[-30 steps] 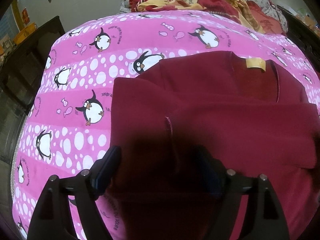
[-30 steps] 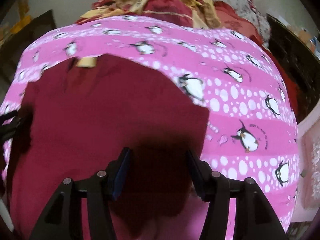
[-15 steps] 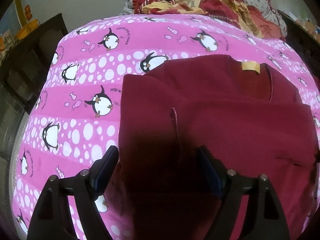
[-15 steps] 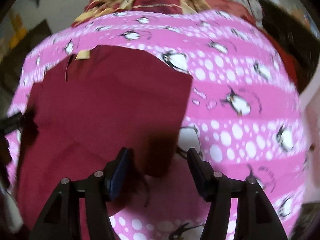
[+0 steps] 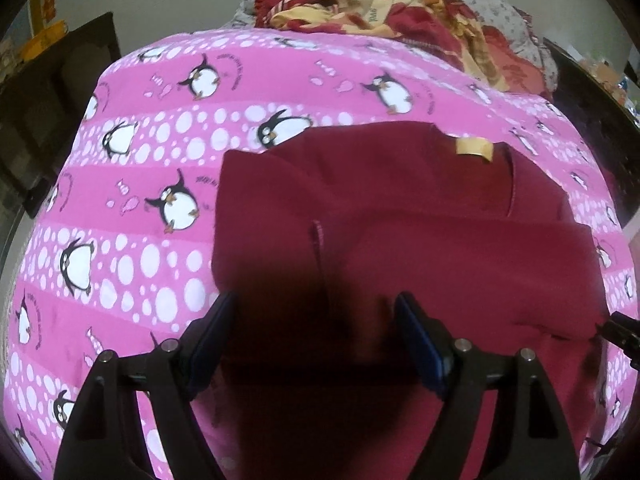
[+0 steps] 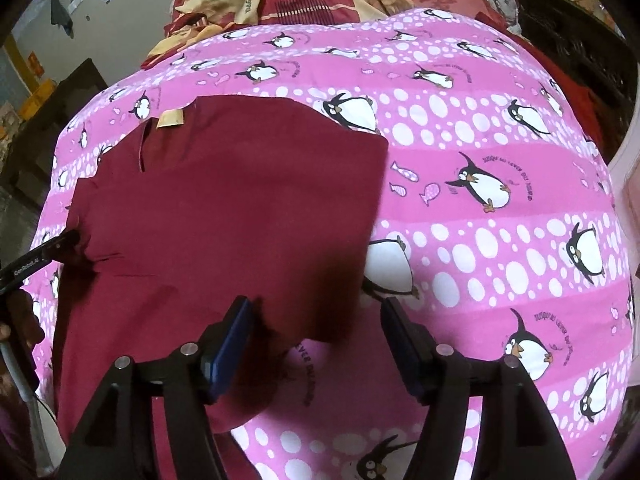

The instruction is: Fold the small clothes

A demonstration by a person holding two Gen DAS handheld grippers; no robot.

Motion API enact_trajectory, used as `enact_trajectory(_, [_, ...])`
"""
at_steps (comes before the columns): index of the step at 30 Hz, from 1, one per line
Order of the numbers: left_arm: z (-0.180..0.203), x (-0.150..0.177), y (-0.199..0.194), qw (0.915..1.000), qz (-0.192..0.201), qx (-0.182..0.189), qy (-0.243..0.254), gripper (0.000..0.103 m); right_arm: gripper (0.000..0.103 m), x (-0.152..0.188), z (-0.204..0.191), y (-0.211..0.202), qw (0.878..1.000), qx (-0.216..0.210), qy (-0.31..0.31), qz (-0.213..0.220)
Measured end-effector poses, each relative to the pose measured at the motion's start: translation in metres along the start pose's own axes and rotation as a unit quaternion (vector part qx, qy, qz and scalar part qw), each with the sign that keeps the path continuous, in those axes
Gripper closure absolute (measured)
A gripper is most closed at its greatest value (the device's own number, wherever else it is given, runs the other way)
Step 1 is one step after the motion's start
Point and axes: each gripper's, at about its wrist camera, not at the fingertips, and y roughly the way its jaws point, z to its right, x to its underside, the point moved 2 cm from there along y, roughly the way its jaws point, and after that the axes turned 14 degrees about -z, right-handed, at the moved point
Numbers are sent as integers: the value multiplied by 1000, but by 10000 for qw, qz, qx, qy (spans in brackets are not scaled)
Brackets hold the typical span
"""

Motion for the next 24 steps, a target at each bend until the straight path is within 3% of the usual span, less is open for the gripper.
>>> enact_trajectory(7, [-6, -5, -20, 9992, 348, -56, -185, 28, 30, 5, 4, -2, 9998, -192, 74, -5])
enact_trajectory(10, [-4, -6, -28, 9988, 452, 155, -119, 28, 30, 6, 5, -1, 9997, -244, 97, -9])
enact_trajectory(15, [9, -6, -10, 9992, -29, 397, 97, 28, 30, 7, 1, -1, 9995, -293, 74, -14])
enact_trajectory(19, [16, -1, 10, 9983, -471, 323, 146, 44, 29, 9, -1, -1, 9995, -313, 25, -48])
enact_trajectory(23, [20, 0, 20, 9977, -595, 305, 104, 59, 29, 9, -1, 1, 9994, -338, 43, -65])
enact_trajectory(24, [20, -2, 18, 9980, -560, 291, 79, 75, 29, 8, 0, 1, 9994, -341, 56, -63])
